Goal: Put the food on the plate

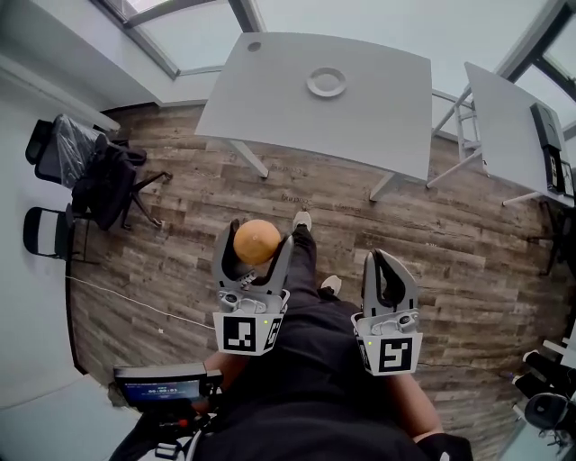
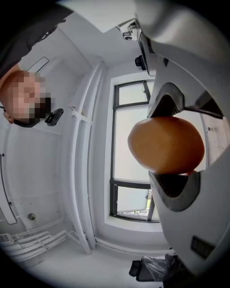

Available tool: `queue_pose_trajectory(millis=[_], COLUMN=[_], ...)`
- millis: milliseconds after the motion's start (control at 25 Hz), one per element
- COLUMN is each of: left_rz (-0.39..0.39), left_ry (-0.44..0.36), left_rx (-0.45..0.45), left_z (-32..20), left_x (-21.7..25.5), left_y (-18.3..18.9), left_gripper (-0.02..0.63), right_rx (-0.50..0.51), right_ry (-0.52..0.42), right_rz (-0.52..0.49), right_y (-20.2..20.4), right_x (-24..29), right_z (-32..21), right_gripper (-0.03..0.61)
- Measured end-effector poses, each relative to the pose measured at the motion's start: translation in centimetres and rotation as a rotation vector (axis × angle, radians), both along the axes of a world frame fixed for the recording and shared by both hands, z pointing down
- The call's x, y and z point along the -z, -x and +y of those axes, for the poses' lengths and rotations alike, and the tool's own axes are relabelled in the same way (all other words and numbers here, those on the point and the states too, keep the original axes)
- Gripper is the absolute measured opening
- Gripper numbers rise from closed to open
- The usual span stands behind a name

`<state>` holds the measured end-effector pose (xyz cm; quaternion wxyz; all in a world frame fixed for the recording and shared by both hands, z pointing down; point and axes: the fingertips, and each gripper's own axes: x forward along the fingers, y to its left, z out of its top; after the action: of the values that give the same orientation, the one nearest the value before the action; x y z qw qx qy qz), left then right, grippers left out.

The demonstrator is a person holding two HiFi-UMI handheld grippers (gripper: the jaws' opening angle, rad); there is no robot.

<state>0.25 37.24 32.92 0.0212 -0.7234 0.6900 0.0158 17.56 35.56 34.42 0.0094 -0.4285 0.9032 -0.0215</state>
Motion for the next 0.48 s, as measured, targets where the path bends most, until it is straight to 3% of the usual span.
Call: queue_pose_trajectory(millis=[280, 480], left_rz=[0.030, 0.046], left_ry=[0.012, 0.037], left_rx=[-0.065, -0.097], left_z=[-4.5, -9.2], left_x=[-0.7, -1.9], left_y=[-1.3, -0.2], left_gripper=[0.336, 0.336], right_rx=[-0.078, -0.116], right_ry=[0.017, 0.053], right_rz=[0.022, 0.058], right_y=[-2.1, -1.2], right_x=[-0.4, -1.6], right_z=[-2.5, -6.7], right_gripper=[0.008, 0.008])
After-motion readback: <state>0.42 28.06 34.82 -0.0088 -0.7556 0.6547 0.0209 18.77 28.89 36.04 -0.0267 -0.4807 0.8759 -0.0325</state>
